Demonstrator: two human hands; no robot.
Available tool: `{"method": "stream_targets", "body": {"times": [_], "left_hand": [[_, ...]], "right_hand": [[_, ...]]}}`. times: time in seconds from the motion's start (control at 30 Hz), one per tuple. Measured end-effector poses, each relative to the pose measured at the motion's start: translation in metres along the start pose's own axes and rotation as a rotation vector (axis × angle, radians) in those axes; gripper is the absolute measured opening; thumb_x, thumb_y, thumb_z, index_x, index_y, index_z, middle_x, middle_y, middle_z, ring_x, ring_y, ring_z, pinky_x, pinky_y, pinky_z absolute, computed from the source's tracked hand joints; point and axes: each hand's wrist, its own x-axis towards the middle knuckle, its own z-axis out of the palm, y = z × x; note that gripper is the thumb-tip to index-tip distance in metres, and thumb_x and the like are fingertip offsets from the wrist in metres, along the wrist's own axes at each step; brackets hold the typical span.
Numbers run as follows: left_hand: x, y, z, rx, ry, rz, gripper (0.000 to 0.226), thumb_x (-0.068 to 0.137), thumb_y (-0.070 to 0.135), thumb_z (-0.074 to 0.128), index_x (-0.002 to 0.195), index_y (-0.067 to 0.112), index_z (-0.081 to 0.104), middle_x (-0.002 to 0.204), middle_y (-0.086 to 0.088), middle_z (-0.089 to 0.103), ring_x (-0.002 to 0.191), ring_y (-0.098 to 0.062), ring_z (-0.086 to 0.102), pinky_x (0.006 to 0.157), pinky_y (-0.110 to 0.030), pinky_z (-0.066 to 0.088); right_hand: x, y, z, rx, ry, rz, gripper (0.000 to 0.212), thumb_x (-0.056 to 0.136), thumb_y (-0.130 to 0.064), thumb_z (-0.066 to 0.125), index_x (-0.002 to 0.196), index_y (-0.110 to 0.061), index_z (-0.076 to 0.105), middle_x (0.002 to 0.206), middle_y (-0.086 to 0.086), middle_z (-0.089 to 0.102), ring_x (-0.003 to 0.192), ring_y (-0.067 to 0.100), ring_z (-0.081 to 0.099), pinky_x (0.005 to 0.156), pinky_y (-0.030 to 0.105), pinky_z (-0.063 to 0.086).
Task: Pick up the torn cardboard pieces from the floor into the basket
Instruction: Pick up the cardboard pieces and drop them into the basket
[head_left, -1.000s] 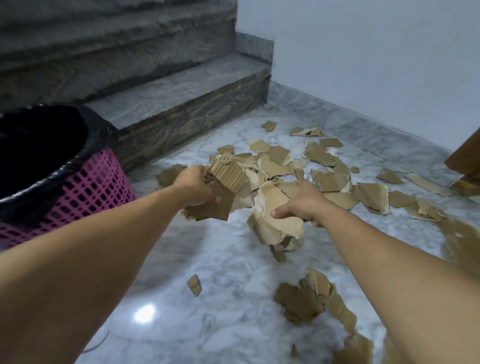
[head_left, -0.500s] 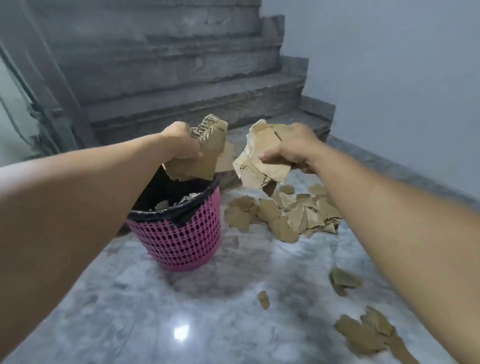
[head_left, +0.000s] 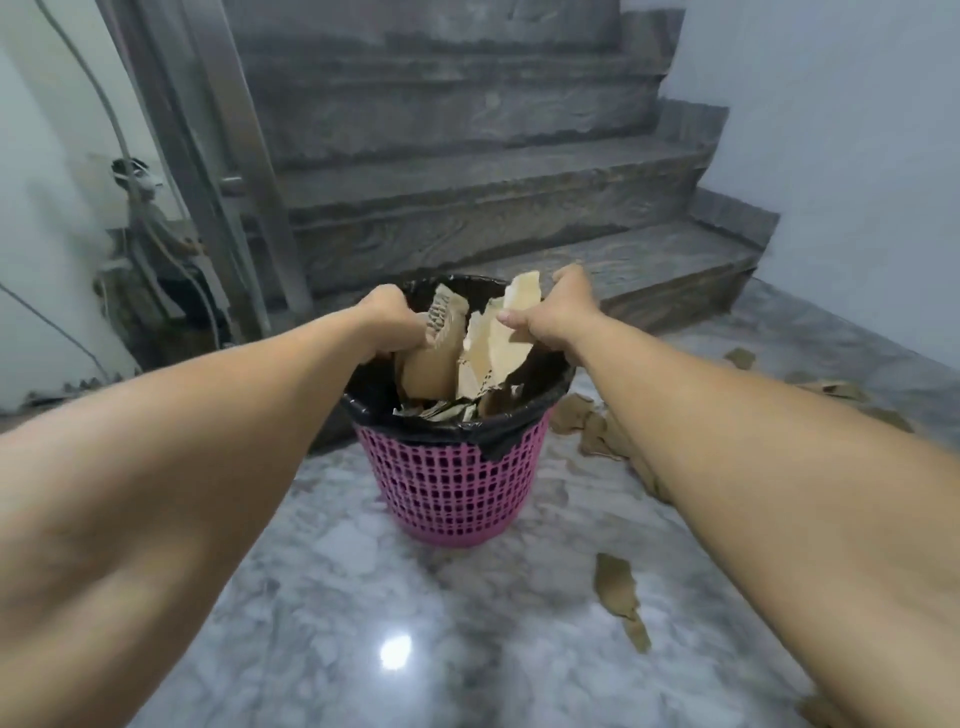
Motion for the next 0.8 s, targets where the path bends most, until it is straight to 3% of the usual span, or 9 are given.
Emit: {"method": "stream_targets", "body": {"times": [0.1, 0.17, 0.23, 0.33, 0.47, 0.57, 0.7, 0.8], "left_hand": [[0.004, -0.007, 0.014, 0.018, -0.067, 0.007, 0.059, 0.08, 0.02, 0.076, 0.13, 0.004, 0.049, 0.122, -0.014, 0.057, 0.109, -0.03, 0.056, 0.094, -0.038, 0.049], [0.006, -0.005, 0.02, 0.031, -0.062, 0.05, 0.062, 0.078, 0.024, 0.078, 0.131, 0.004, 0.051, 0.127, -0.013, 0.058, 0.115, -0.029, 0.055, 0.098, -0.036, 0.047], [0.006, 0.004, 0.025, 0.047, -0.053, 0.104, 0.062, 0.079, 0.026, 0.077, 0.132, 0.005, 0.053, 0.128, -0.012, 0.059, 0.117, -0.028, 0.056, 0.097, -0.033, 0.046], [0.005, 0.027, 0.033, 0.061, -0.032, 0.222, 0.056, 0.078, 0.029, 0.077, 0.127, 0.009, 0.058, 0.122, -0.009, 0.063, 0.112, -0.024, 0.059, 0.087, -0.029, 0.046], [-0.006, 0.071, 0.058, 0.039, 0.0, 0.446, 0.033, 0.078, 0.027, 0.076, 0.105, 0.011, 0.067, 0.101, -0.006, 0.069, 0.096, -0.021, 0.063, 0.082, -0.031, 0.051], [-0.02, 0.1, 0.087, 0.056, -0.02, 0.614, 0.021, 0.078, 0.021, 0.073, 0.094, 0.006, 0.07, 0.09, -0.007, 0.068, 0.088, -0.022, 0.063, 0.077, -0.033, 0.052], [-0.037, 0.121, 0.139, 0.101, -0.156, 0.695, 0.026, 0.078, 0.025, 0.075, 0.098, 0.01, 0.067, 0.087, -0.001, 0.063, 0.083, -0.017, 0.059, 0.068, -0.028, 0.048], [-0.046, 0.121, 0.187, 0.197, -0.297, 0.677, 0.039, 0.076, 0.029, 0.077, 0.11, 0.013, 0.065, 0.098, -0.002, 0.067, 0.088, -0.018, 0.062, 0.071, -0.029, 0.049]], "right_hand": [[0.002, 0.007, 0.0, -0.108, 0.002, -0.009, 0.07, 0.075, -0.023, 0.084, 0.131, -0.01, 0.044, 0.134, 0.014, 0.051, 0.124, 0.033, 0.051, 0.101, 0.046, 0.048], [0.005, 0.011, -0.007, -0.11, 0.039, -0.011, 0.043, 0.075, -0.021, 0.084, 0.106, -0.008, 0.057, 0.12, 0.017, 0.06, 0.113, 0.035, 0.06, 0.093, 0.047, 0.054], [0.005, 0.015, -0.017, -0.054, 0.056, 0.006, 0.027, 0.076, -0.015, 0.083, 0.082, -0.013, 0.057, 0.103, 0.016, 0.067, 0.092, 0.032, 0.071, 0.079, 0.045, 0.06], [-0.002, 0.028, -0.042, 0.026, 0.047, 0.058, 0.021, 0.08, -0.008, 0.079, 0.083, -0.012, 0.059, 0.096, 0.015, 0.069, 0.076, 0.025, 0.072, 0.06, 0.035, 0.061], [-0.017, 0.063, -0.091, -0.033, -0.017, 0.165, 0.016, 0.083, -0.007, 0.076, 0.088, -0.007, 0.06, 0.089, 0.015, 0.068, 0.074, 0.025, 0.07, 0.067, 0.041, 0.062], [-0.025, 0.096, -0.124, -0.073, -0.031, 0.256, 0.02, 0.083, -0.007, 0.075, 0.095, -0.005, 0.06, 0.095, 0.017, 0.067, 0.074, 0.024, 0.068, 0.07, 0.041, 0.062], [-0.041, 0.141, -0.153, -0.147, -0.07, 0.368, 0.019, 0.085, -0.006, 0.073, 0.101, -0.001, 0.064, 0.099, 0.016, 0.067, 0.077, 0.023, 0.068, 0.073, 0.041, 0.061], [-0.056, 0.179, -0.167, -0.189, -0.102, 0.417, 0.011, 0.085, -0.006, 0.073, 0.089, -0.006, 0.062, 0.096, 0.013, 0.066, 0.082, 0.024, 0.067, 0.076, 0.041, 0.06]]}}
